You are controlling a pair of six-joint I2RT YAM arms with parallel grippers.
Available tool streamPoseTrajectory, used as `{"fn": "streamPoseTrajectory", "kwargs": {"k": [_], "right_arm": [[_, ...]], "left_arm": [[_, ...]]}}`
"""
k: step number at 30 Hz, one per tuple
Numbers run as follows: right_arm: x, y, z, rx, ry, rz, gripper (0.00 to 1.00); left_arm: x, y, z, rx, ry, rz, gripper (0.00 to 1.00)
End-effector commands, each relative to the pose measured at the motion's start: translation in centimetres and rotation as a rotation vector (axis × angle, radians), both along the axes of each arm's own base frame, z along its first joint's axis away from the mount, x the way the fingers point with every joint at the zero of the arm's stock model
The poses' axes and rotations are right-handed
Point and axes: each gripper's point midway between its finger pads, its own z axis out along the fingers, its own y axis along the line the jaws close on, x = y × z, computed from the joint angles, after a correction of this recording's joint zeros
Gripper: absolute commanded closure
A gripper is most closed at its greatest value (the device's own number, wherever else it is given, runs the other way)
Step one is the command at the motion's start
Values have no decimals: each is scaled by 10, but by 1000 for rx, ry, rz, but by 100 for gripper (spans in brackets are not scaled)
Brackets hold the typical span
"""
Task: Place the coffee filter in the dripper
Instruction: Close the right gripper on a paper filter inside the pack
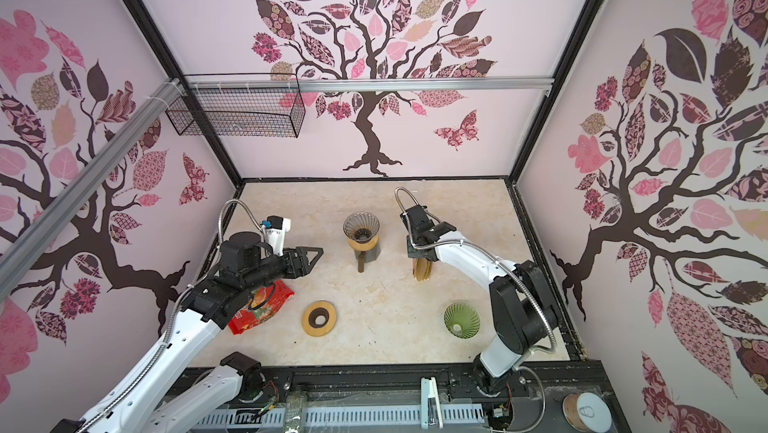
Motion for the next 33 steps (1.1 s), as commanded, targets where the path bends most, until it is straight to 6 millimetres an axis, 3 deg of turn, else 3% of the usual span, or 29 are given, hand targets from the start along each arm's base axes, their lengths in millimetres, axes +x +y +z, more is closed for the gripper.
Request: {"fn": "streamPoseTrajectory", "kwargs": {"k": [1, 22, 33], "right_arm": [[7, 7, 6, 9, -16, 14, 85], [4, 7, -10, 6, 24, 10, 86], [3, 5, 17, 40, -37, 3, 99]], "left_arm": [[1, 1, -8, 0, 1, -2, 31], [2, 1, -9, 3, 4, 0, 31], [2, 1, -8, 3, 3, 0, 31]]}}
